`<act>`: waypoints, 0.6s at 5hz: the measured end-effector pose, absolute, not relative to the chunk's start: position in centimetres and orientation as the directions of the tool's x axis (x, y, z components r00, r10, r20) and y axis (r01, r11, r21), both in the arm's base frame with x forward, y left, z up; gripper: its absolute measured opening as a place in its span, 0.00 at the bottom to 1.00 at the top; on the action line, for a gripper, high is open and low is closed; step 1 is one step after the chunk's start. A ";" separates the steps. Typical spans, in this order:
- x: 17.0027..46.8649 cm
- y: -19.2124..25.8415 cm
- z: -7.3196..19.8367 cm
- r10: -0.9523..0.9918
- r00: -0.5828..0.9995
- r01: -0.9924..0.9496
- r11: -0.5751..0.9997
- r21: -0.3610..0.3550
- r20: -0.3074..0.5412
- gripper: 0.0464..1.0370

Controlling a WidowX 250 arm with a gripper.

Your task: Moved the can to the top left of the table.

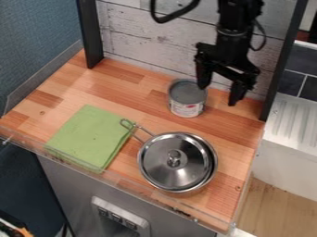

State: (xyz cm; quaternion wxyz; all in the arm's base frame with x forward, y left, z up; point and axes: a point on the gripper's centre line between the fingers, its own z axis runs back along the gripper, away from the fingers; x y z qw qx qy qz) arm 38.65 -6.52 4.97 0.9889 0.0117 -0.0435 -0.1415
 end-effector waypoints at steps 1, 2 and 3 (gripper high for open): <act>39.8 -7.4 4.3 -0.278 0.956 0.275 0.960 0.045 0.093 0.96; 40.1 -7.5 2.6 -0.272 0.959 0.270 0.962 0.039 0.074 0.96; 40.0 -6.9 1.4 -0.234 0.971 0.233 0.972 0.025 0.051 0.96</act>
